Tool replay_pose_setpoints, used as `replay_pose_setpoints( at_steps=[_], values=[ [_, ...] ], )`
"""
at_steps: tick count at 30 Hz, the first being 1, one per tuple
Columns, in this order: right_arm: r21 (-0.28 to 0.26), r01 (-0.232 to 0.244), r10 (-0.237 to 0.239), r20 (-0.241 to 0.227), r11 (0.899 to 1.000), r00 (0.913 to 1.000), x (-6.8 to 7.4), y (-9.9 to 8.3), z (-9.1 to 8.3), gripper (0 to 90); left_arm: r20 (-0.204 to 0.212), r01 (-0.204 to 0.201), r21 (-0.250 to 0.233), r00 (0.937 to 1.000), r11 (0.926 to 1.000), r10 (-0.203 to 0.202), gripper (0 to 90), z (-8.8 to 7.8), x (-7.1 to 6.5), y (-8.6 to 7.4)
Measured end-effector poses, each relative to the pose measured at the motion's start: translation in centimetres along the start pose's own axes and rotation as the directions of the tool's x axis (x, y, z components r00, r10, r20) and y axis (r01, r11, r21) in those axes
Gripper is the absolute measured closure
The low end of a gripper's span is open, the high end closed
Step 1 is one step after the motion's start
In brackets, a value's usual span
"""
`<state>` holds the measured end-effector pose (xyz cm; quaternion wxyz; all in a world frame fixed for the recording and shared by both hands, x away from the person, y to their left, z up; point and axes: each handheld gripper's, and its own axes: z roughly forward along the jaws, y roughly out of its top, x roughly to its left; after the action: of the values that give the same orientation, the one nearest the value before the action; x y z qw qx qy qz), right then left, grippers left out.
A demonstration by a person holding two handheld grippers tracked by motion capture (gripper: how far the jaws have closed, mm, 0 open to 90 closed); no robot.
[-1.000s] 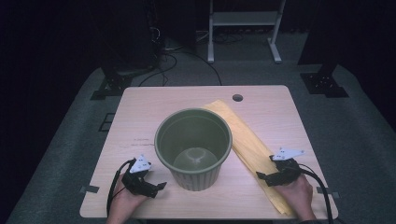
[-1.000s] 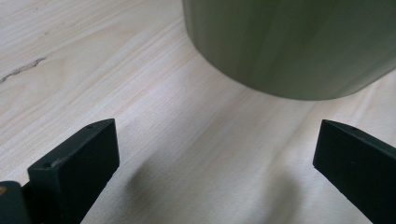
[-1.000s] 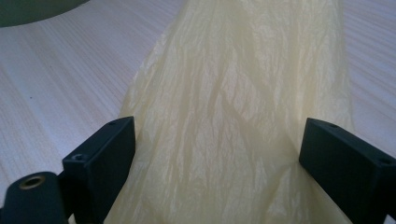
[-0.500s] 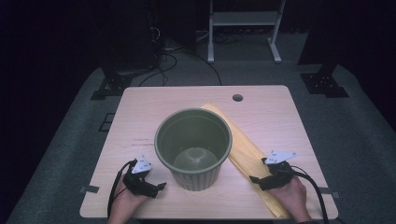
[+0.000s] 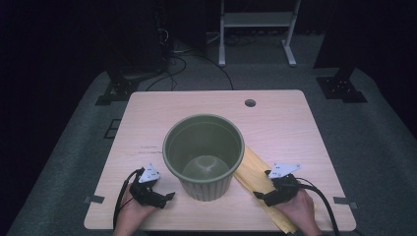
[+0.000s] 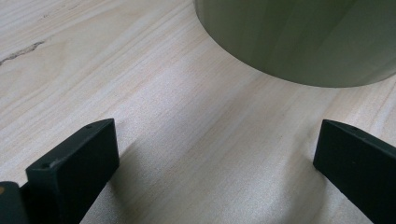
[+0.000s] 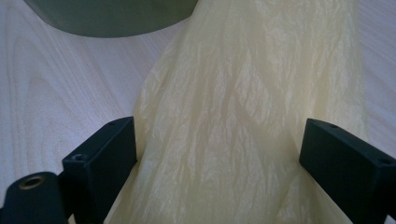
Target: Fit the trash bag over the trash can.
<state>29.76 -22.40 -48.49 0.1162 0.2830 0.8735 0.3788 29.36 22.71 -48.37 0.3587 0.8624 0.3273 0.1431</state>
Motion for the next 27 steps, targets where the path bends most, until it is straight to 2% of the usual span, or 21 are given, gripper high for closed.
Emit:
replay_pose_setpoints(
  at_steps=[3, 6, 10, 14, 19, 22, 24, 27],
  values=[
    [-0.003, -0.023, 0.023, -0.003, 1.000, 0.9997, 0.2, 0.6, -0.6, 9.7, 0.000, 0.000, 0.000, 1.0000, 1.0000, 0.000, 0.0, 0.0, 0.0, 0.0],
    [-0.010, -0.014, 0.014, 0.033, 1.000, 0.9993, 0.4, 1.6, -1.3, 9.7, 0.000, -0.001, 0.000, 1.0000, 1.0000, 0.001, 0.0, 0.0, 0.0, 0.0],
    [-0.024, -0.018, 0.019, 0.067, 1.000, 0.9975, -0.3, 3.2, -1.5, 9.7, 0.000, -0.001, 0.000, 1.0000, 1.0000, 0.001, 0.0, 0.0, 0.0, 0.0],
    [-0.040, -0.051, 0.054, 0.080, 0.998, 0.9954, -1.8, 3.7, -0.4, 9.7, 0.000, -0.001, 0.000, 1.0000, 1.0000, 0.001, 0.0, 0.0, 0.0, 0.0],
    [0.001, -0.090, 0.090, 0.093, 0.996, 0.9916, -3.3, 3.0, 1.5, 9.7, 0.002, -0.002, 0.000, 1.0000, 1.0000, 0.002, 0.0, 0.0, 0.0, 0.0],
    [0.018, -0.114, 0.113, 0.075, 0.993, 0.9908, -3.7, 2.6, 2.3, 8.8, 0.002, -0.002, 0.000, 1.0000, 1.0000, 0.002, 0.0, 0.0, 0.0, 0.0],
    [0.006, -0.111, 0.111, 0.063, 0.994, 0.9919, -3.7, 2.4, 2.4, 8.7, 0.002, -0.002, 0.000, 1.0000, 1.0000, 0.002, 0.0, 0.0, 0.0, 0.0],
    [-0.004, -0.117, 0.117, 0.015, 0.993, 0.9931, -3.5, 2.4, 2.4, 8.7, 0.002, -0.003, 0.001, 1.0000, 1.0000, 0.003, 0.0, 0.0, 0.0, 0.0]
  ],
)
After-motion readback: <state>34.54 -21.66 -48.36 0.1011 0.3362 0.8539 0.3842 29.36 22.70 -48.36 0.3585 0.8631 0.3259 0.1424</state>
